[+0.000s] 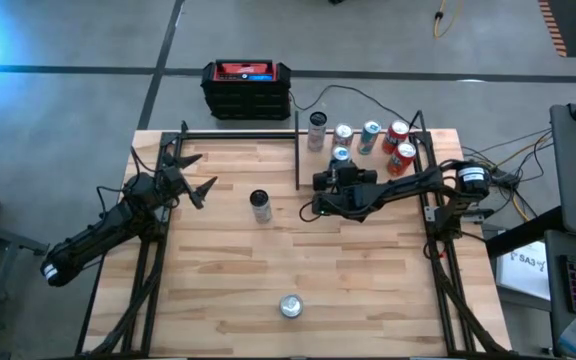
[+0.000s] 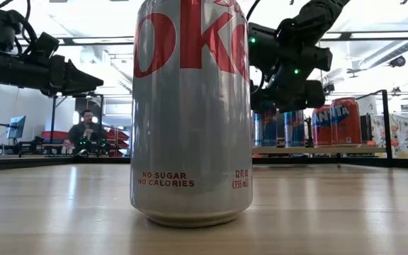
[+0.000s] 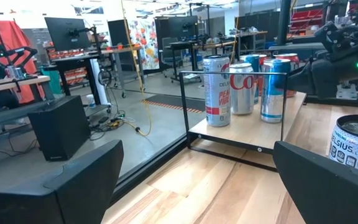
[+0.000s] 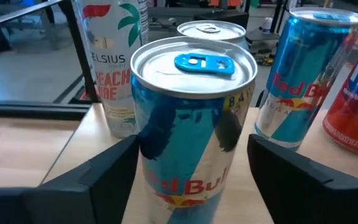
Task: Place canned beverage on shelf
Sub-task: Put the blue soda can on the shelf aligned with the other blue soda can
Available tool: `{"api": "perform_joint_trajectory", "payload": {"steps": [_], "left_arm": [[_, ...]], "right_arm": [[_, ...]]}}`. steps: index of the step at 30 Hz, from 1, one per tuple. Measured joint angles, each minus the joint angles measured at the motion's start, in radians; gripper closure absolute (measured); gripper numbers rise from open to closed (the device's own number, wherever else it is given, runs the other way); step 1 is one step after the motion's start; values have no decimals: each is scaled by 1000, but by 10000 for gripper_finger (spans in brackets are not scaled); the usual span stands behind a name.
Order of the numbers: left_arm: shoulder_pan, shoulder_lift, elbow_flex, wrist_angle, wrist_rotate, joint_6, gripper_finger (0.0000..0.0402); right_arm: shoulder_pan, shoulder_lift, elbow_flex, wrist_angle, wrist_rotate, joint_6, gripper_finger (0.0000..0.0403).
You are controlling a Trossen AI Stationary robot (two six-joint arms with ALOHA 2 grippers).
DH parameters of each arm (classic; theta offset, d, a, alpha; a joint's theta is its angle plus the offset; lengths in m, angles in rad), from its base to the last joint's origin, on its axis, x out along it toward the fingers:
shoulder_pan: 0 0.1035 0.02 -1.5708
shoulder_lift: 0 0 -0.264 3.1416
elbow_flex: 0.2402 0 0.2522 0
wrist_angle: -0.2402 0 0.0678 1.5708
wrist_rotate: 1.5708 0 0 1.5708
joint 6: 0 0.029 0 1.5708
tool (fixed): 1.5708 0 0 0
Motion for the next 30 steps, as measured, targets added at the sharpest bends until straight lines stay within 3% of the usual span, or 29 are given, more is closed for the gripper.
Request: {"api": "perform_joint_trajectory", "payload": {"steps": [12, 18, 24, 30], "left_arm": [[0, 0, 0, 0, 0, 0, 3], [0, 0, 0, 0, 0, 0, 3], [0, 0, 0, 0, 0, 0, 3], [0, 0, 0, 0, 0, 0, 3]], "right_arm": [[11, 3, 0, 0, 3, 29, 269], [41, 2, 0, 0, 2, 28, 325], [77, 1, 0, 0, 2, 28, 335], [103, -1, 0, 0, 4, 29, 301]]}}
